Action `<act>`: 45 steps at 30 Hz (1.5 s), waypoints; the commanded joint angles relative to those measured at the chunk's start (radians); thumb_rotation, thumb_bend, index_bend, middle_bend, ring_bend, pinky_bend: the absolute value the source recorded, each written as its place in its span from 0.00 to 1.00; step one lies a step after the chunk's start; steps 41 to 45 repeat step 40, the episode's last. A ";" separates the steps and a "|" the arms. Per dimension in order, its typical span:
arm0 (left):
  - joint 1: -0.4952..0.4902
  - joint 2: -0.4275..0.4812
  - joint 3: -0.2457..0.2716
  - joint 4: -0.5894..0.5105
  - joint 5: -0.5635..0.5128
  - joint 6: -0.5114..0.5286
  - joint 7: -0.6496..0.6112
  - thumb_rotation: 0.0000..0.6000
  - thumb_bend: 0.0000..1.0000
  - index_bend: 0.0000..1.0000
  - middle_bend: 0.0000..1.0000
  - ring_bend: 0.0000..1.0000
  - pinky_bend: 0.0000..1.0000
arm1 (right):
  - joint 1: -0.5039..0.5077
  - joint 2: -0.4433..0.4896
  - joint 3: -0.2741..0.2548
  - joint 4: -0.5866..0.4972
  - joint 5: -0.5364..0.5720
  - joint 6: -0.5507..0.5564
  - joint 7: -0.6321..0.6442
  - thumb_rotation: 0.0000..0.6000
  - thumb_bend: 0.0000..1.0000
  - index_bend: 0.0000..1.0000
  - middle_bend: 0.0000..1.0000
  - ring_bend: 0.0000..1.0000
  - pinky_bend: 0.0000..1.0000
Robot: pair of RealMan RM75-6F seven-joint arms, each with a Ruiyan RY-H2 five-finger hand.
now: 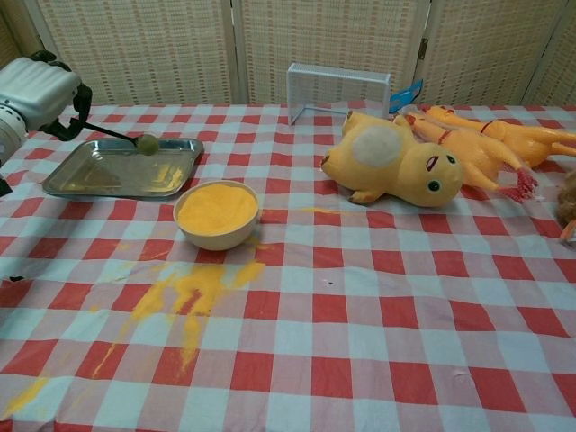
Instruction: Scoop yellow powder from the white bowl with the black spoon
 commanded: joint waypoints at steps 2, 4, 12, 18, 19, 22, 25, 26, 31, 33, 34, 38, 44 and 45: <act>-0.005 -0.007 0.003 0.002 -0.015 -0.048 -0.008 1.00 0.57 0.20 0.31 0.13 0.07 | -0.002 -0.001 -0.002 0.007 -0.005 0.007 0.007 1.00 0.08 0.00 0.00 0.00 0.00; -0.005 -0.010 0.003 0.001 -0.022 -0.058 -0.007 1.00 0.57 0.08 0.27 0.12 0.07 | -0.006 0.003 -0.004 0.007 -0.007 0.012 0.009 1.00 0.08 0.00 0.00 0.00 0.00; -0.003 -0.001 0.000 -0.033 -0.040 -0.019 -0.013 1.00 0.51 0.00 0.16 0.05 0.08 | -0.022 0.017 -0.012 0.006 -0.027 0.045 0.031 1.00 0.08 0.00 0.00 0.00 0.00; 0.122 0.082 0.070 -0.296 0.029 0.205 -0.133 1.00 0.50 0.00 0.12 0.02 0.09 | -0.031 0.031 -0.022 0.007 -0.046 0.064 0.057 1.00 0.08 0.00 0.00 0.00 0.00; 0.179 0.141 0.105 -0.439 0.059 0.267 -0.162 1.00 0.49 0.00 0.11 0.01 0.09 | -0.032 0.035 -0.022 0.005 -0.044 0.063 0.062 1.00 0.08 0.00 0.00 0.00 0.00; 0.336 0.366 0.209 -0.910 0.131 0.405 -0.145 1.00 0.48 0.00 0.07 0.00 0.09 | -0.032 0.040 -0.020 0.003 -0.036 0.061 0.067 1.00 0.08 0.00 0.00 0.00 0.00; 0.468 0.566 0.325 -1.262 0.187 0.507 -0.070 1.00 0.46 0.00 0.04 0.00 0.09 | -0.028 0.045 -0.018 -0.002 -0.022 0.047 0.072 1.00 0.08 0.00 0.00 0.00 0.00; 0.504 0.607 0.359 -1.316 0.202 0.537 -0.057 1.00 0.45 0.00 0.03 0.00 0.08 | -0.028 0.047 -0.017 -0.005 -0.015 0.042 0.071 1.00 0.08 0.00 0.00 0.00 0.00; 0.685 0.691 0.483 -1.325 0.305 0.738 -0.162 1.00 0.43 0.00 0.01 0.00 0.05 | -0.028 0.044 -0.004 -0.018 0.026 0.024 0.037 1.00 0.08 0.00 0.00 0.00 0.00; 0.733 0.673 0.473 -1.273 0.303 0.802 -0.160 1.00 0.43 0.00 0.01 0.00 0.04 | -0.028 0.039 -0.001 -0.021 0.031 0.023 0.021 1.00 0.08 0.00 0.00 0.00 0.00; 0.751 0.670 0.468 -1.252 0.304 0.820 -0.101 1.00 0.42 0.00 0.01 0.00 0.04 | -0.028 0.034 0.000 -0.023 0.029 0.023 0.012 1.00 0.08 0.00 0.00 0.00 0.00; 0.789 0.644 0.433 -1.245 0.301 0.863 -0.003 1.00 0.42 0.00 0.00 0.00 0.03 | -0.025 0.030 -0.008 -0.027 0.018 0.013 0.004 1.00 0.08 0.00 0.00 0.00 0.00; 0.794 0.638 0.424 -1.244 0.303 0.861 0.011 1.00 0.42 0.00 0.00 0.00 0.03 | -0.025 0.029 -0.009 -0.026 0.015 0.011 0.001 1.00 0.08 0.00 0.00 0.00 0.00; 0.794 0.638 0.424 -1.244 0.303 0.861 0.011 1.00 0.42 0.00 0.00 0.00 0.03 | -0.025 0.029 -0.009 -0.026 0.015 0.011 0.001 1.00 0.08 0.00 0.00 0.00 0.00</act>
